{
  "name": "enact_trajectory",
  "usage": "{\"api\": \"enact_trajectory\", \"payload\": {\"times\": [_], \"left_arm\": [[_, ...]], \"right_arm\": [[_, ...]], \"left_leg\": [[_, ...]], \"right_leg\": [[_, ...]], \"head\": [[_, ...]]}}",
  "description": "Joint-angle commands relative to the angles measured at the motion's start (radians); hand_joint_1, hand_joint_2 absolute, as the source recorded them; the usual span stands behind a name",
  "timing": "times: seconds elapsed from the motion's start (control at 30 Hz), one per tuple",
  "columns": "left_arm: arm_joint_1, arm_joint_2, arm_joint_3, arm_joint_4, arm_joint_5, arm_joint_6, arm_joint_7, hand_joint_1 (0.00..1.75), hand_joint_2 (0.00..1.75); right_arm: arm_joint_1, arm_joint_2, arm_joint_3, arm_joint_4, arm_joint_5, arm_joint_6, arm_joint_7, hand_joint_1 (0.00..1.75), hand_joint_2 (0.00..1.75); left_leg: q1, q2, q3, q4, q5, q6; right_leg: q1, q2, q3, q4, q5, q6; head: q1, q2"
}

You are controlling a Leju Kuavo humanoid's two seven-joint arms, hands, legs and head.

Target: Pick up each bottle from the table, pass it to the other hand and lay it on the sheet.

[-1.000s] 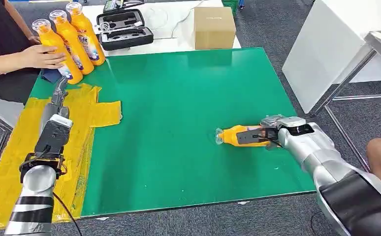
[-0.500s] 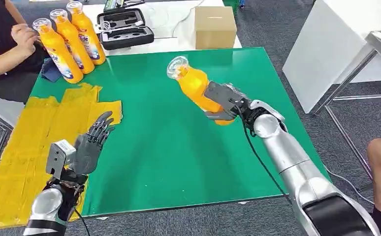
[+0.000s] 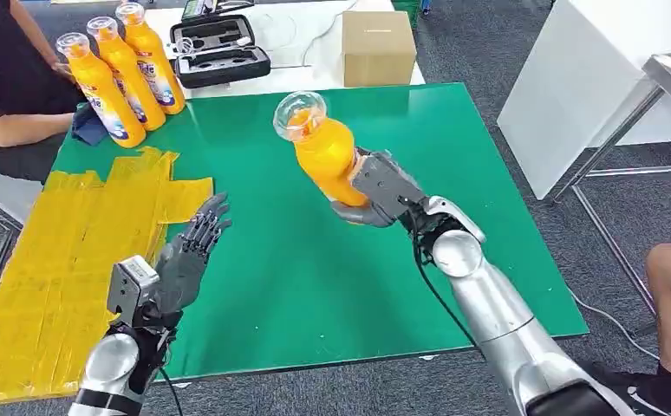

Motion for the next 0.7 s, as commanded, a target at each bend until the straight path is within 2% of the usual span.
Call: {"api": "enact_trajectory", "payload": {"times": [0.03, 0.17, 0.2, 0.37, 0.4, 0.7], "left_arm": [[-0.055, -0.04, -0.03, 0.005, -0.015, 0.03, -0.01, 0.0, 0.0], [-0.053, -0.039, -0.028, 0.006, -0.015, 0.035, -0.015, 0.0, 0.0], [-0.058, -0.042, -0.031, 0.003, -0.023, 0.045, -0.027, 0.0, 1.75], [-0.072, -0.067, -0.078, -0.048, -0.175, 0.168, -0.063, 0.0, 1.75], [-0.068, -0.075, -0.083, -0.058, -0.189, 0.186, -0.059, 0.0, 1.75], [-0.071, -0.065, -0.128, -0.056, -0.264, 0.225, -0.071, 0.0, 1.75]], "right_arm": [[0.02, 0.072, -0.02, 0.038, -0.043, 0.008, -0.019, 1.75, 1.75], [0.019, 0.07, -0.022, 0.034, -0.044, 0.008, -0.019, 1.75, 1.75], [0.022, 0.082, -0.018, 0.036, -0.052, 0.014, -0.022, 1.75, 1.75], [0.024, 0.123, 0.042, 0.057, -0.055, 0.008, -0.022, 1.75, 1.75], [0.024, 0.123, 0.052, 0.061, -0.056, 0.006, -0.017, 1.75, 1.75], [-0.013, 0.118, 0.105, 0.08, -0.086, 0.033, -0.001, 1.75, 1.75]], "left_leg": [[0.0, 0.0, 0.002, 0.0, -0.001, -0.001], [0.001, 0.0, 0.004, 0.001, -0.002, -0.001], [0.001, 0.0, 0.003, 0.0, -0.001, -0.001], [0.0, 0.0, 0.002, 0.0, -0.001, -0.001], [0.001, 0.001, 0.006, 0.002, -0.004, -0.001], [0.0, 0.001, 0.004, 0.001, -0.002, -0.001]], "right_leg": [[0.001, -0.001, 0.002, 0.0, -0.001, -0.001], [0.001, -0.001, 0.004, 0.0, -0.002, -0.002], [0.001, -0.001, 0.003, 0.0, -0.001, -0.001], [0.0, -0.001, 0.002, 0.0, -0.001, -0.001], [0.002, -0.001, 0.006, 0.001, -0.003, -0.002], [0.001, 0.0, 0.004, 0.0, -0.002, -0.002]], "head": [[0.0, 0.0], [0.0, 0.0], [0.0, 0.0], [0.0, 0.0], [0.0, 0.0], [0.0, 0.0]]}}
